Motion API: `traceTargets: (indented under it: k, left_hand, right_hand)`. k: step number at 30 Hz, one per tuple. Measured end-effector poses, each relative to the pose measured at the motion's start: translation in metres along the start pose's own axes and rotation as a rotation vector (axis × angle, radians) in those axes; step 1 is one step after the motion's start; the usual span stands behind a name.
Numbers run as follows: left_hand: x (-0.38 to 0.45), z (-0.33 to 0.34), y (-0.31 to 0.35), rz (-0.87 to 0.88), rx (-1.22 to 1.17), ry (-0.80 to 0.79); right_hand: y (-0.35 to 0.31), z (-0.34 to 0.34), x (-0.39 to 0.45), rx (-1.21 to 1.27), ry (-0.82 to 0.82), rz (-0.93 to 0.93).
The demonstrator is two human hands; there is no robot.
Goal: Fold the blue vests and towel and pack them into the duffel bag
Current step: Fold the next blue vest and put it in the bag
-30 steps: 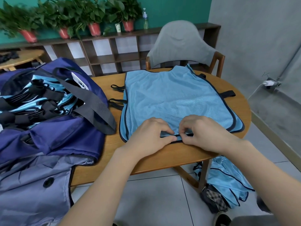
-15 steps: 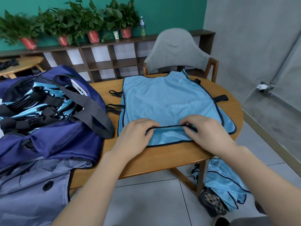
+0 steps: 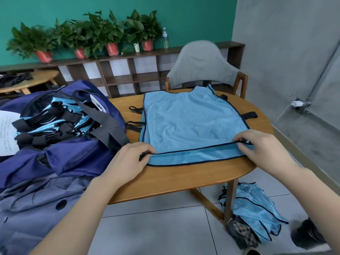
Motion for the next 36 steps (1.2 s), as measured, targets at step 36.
traceTargets:
  k: [36]
  left_hand:
    - [-0.050,0.005,-0.014,-0.010,0.054,-0.117]
  right_hand:
    - [0.028,0.007,-0.050,-0.034,-0.086,-0.128]
Point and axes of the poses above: each hand's wrist, its own x-axis towards the middle knuckle, its own z-axis out of the palm, y = z × x, the point moved 8 cm from there along x, towards the middle knuckle, and after that the axes turned 12 degrees about -y, right-handed, at the moved point
